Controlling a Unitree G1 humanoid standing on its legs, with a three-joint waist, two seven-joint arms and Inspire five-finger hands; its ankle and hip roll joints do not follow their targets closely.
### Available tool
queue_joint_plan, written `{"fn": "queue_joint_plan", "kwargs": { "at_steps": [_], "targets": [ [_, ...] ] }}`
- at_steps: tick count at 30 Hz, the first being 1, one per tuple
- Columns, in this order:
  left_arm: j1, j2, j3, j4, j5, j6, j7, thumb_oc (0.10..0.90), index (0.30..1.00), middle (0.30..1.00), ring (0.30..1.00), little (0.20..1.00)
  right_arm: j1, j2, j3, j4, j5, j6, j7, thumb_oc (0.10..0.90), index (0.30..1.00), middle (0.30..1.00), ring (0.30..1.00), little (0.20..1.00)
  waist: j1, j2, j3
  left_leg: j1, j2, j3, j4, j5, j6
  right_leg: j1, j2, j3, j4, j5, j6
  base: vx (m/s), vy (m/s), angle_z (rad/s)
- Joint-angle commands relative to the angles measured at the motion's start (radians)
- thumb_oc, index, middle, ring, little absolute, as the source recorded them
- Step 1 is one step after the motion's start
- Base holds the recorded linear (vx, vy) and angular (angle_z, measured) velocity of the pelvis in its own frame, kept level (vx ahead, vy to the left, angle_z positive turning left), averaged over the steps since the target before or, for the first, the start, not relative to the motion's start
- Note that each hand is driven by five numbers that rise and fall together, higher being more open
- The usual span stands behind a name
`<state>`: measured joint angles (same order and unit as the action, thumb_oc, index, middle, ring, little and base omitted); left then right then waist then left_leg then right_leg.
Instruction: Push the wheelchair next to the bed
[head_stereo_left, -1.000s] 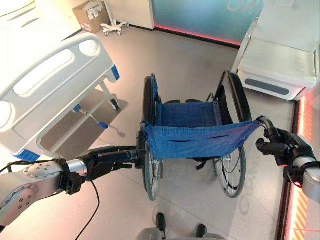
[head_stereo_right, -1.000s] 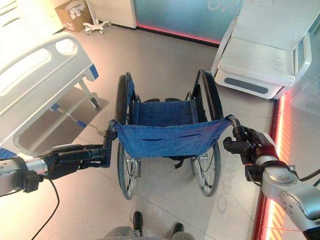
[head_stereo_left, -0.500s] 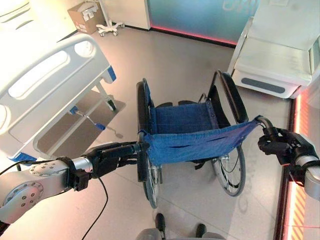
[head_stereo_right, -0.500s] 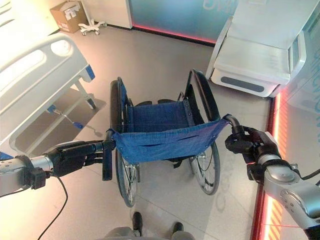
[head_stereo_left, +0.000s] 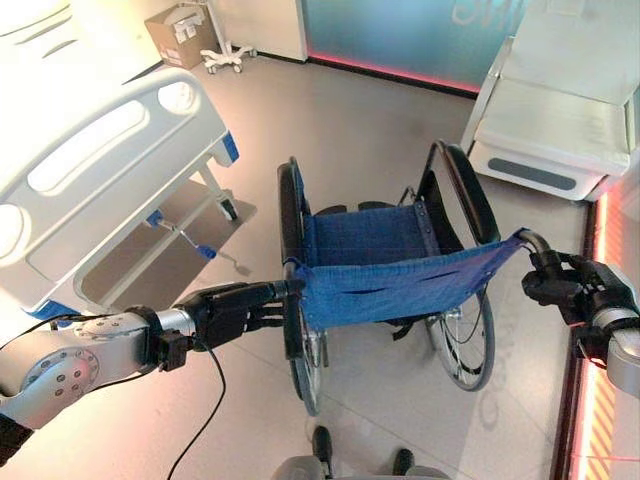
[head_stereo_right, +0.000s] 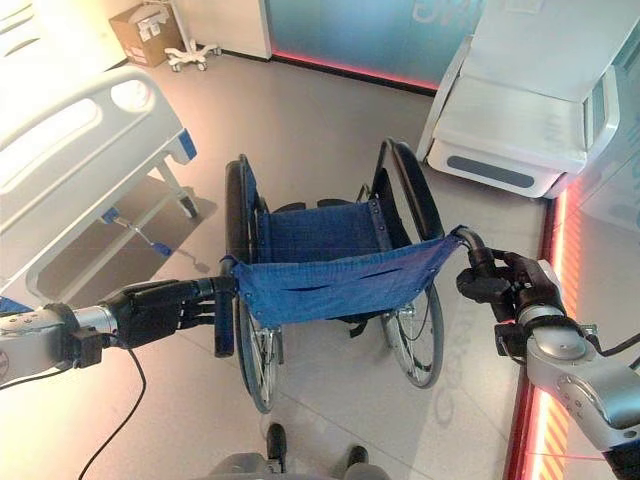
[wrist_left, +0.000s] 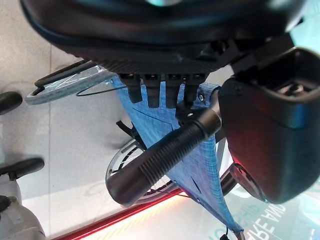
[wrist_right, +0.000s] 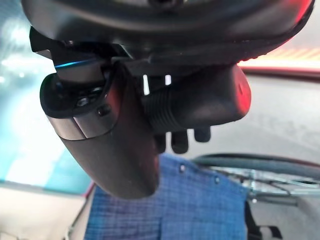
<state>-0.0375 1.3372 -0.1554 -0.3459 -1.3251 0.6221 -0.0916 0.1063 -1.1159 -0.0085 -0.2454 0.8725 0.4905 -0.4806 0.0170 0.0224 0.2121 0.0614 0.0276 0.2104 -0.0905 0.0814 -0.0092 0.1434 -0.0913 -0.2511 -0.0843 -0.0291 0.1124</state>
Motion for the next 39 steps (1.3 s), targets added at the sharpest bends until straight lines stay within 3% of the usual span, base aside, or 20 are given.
{"fn": "queue_joint_plan", "kwargs": {
  "at_steps": [1, 10, 11, 19, 26, 32, 39],
  "targets": [
    [-0.038, -0.048, -0.078, -0.097, -0.017, 0.013, -0.188, 0.8, 0.9, 0.9, 0.9, 0.9, -0.065, -0.068, 0.06, -0.071, 0.042, -0.115, -0.012, 0.4, 0.3, 0.3, 0.3, 0.3, -0.066, 0.009, -0.009, 0.042, 0.05, 0.049, 0.003, -0.053, -0.05, -0.06, -0.015, 0.028, -0.003, 0.083, 0.047, -0.03, 0.0, -0.05],
    [-0.06, -0.02, -0.103, -0.106, -0.059, -0.036, -0.187, 0.8, 0.9, 0.9, 0.9, 0.9, -0.084, -0.083, 0.081, -0.063, 0.059, -0.13, -0.011, 0.4, 0.3, 0.3, 0.3, 0.3, -0.066, 0.015, -0.005, 0.044, 0.048, 0.052, 0.003, -0.052, -0.052, -0.058, -0.019, 0.02, -0.003, 0.085, 0.049, -0.01, 0.001, -0.01],
    [-0.063, -0.021, -0.103, -0.112, -0.073, -0.049, -0.173, 0.4, 0.3, 0.3, 0.3, 0.3, -0.086, -0.083, 0.082, -0.062, 0.063, -0.129, -0.017, 0.4, 0.3, 0.3, 0.3, 0.3, -0.064, 0.015, -0.004, 0.043, 0.048, 0.05, 0.003, -0.051, -0.052, -0.058, -0.02, 0.02, -0.003, 0.086, 0.048, 0.0, 0.0, 0.0],
    [-0.031, -0.021, -0.056, -0.113, -0.109, -0.045, -0.153, 0.4, 0.3, 0.3, 0.3, 0.3, -0.047, -0.081, 0.052, -0.062, 0.063, -0.14, -0.008, 0.4, 0.3, 0.3, 0.3, 0.3, -0.063, 0.016, -0.006, 0.044, 0.045, 0.046, 0.003, -0.054, -0.053, -0.056, -0.02, 0.015, -0.003, 0.087, 0.047, 0.0, 0.0, 0.0],
    [-0.019, -0.01, -0.058, -0.112, -0.012, -0.053, -0.195, 0.4, 0.3, 0.3, 0.3, 0.3, -0.045, -0.08, 0.052, -0.056, 0.059, -0.153, -0.007, 0.4, 0.3, 0.3, 0.3, 0.3, -0.066, 0.018, -0.003, 0.042, 0.044, 0.048, 0.003, -0.053, -0.051, -0.059, -0.019, 0.018, -0.003, 0.087, 0.046, 0.0, 0.0, 0.0],
    [-0.027, -0.005, -0.027, -0.104, 0.051, -0.085, -0.123, 0.4, 0.3, 0.3, 0.3, 0.3, -0.046, -0.072, 0.048, -0.059, 0.063, -0.146, -0.004, 0.4, 0.3, 0.3, 0.3, 0.3, -0.06, 0.016, -0.01, 0.044, 0.041, 0.049, 0.003, -0.056, -0.051, -0.056, -0.021, 0.011, -0.003, 0.084, 0.046, 0.0, 0.0, 0.0],
    [-0.016, 0.008, 0.022, -0.105, 0.071, -0.096, -0.126, 0.4, 0.3, 0.3, 0.3, 0.3, -0.041, -0.066, 0.036, -0.06, 0.063, -0.145, 0.004, 0.4, 0.3, 0.3, 0.3, 0.3, -0.055, 0.021, -0.013, 0.047, 0.04, 0.047, 0.003, -0.055, -0.052, -0.05, -0.022, 0.003, -0.003, 0.085, 0.044, 0.0, -0.002, -0.01]
  ]
}}
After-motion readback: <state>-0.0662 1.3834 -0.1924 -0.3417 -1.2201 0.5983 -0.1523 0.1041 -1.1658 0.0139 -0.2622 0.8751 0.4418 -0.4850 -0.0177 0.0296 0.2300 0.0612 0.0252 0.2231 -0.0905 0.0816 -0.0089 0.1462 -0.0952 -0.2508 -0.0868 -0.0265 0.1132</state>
